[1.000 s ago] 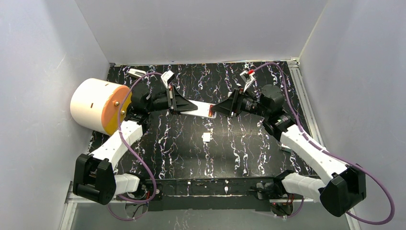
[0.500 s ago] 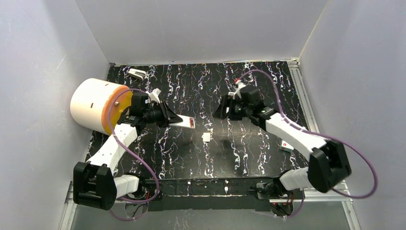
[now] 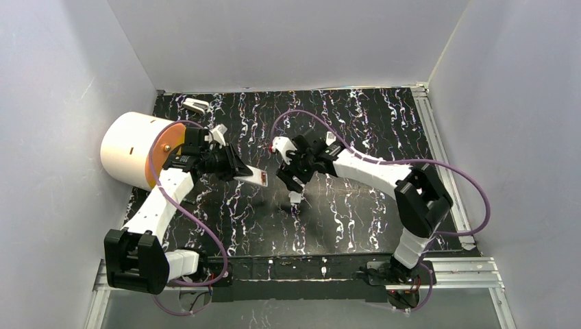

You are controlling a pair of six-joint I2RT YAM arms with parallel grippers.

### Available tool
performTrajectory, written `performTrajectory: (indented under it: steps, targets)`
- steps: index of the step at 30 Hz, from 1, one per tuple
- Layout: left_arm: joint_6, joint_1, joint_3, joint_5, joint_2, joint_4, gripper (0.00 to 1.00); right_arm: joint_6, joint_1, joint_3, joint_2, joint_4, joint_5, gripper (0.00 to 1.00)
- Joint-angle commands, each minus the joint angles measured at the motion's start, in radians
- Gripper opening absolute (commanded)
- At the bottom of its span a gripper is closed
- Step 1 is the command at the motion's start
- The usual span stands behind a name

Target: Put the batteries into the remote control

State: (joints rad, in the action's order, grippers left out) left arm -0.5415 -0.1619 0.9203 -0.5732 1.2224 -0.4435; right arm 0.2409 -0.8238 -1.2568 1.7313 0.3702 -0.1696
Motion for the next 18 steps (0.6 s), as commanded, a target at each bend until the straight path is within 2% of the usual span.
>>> performTrajectory:
  steps: [1,6,18]
  targets:
    - [0.036,0.031,0.034,0.058,-0.014,-0.071,0.00,0.237,-0.014,-0.072,0.072,0.145,-0.012,0.82]
    - [0.031,0.088,0.030,0.129,-0.016,-0.121,0.00,0.308,-0.020,-0.093,0.119,0.189,-0.068,0.81]
    - [0.030,0.127,0.011,0.102,-0.025,-0.113,0.00,0.358,-0.045,-0.113,0.201,0.175,-0.021,0.81]
